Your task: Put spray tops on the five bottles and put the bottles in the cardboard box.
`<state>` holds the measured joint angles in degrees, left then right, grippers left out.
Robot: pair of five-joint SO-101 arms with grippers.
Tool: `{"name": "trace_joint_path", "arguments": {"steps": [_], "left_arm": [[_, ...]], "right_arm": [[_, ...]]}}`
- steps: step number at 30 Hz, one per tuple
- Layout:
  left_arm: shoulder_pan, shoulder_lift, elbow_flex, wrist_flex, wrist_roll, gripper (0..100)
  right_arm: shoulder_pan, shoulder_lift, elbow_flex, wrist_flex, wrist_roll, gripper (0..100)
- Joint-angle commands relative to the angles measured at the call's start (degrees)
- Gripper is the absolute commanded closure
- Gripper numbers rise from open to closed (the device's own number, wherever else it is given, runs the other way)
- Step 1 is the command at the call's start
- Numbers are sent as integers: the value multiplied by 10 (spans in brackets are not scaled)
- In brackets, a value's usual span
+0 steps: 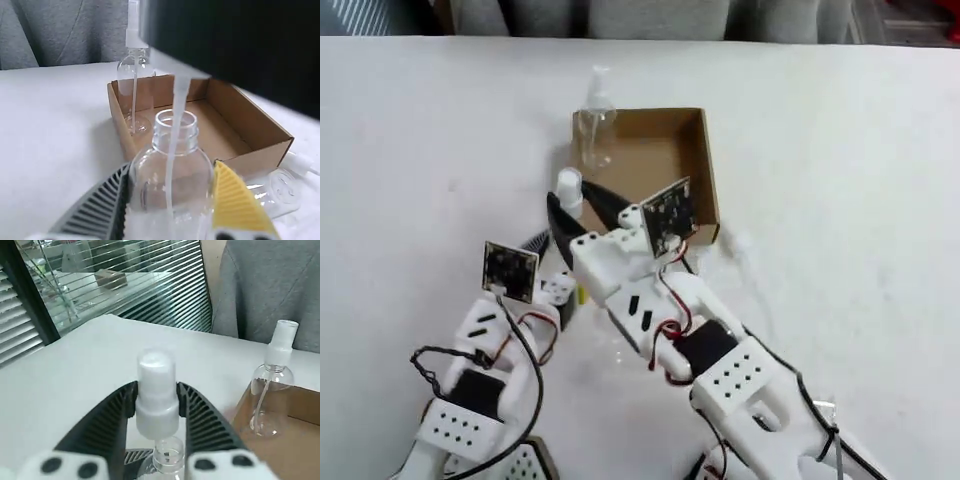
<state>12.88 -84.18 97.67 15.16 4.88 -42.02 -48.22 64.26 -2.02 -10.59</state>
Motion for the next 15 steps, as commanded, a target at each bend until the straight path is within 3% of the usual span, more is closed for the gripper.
{"name": "trace_joint_path", "arguments": {"steps": [1,15], "left_arm": [[0,-7,-3,0,-6,977],[0,-7,-3,0,-6,977]], "right_arm": [[-13,-15,-2,-13,-5,981],[-11,36,5,-25,-5,981]]}}
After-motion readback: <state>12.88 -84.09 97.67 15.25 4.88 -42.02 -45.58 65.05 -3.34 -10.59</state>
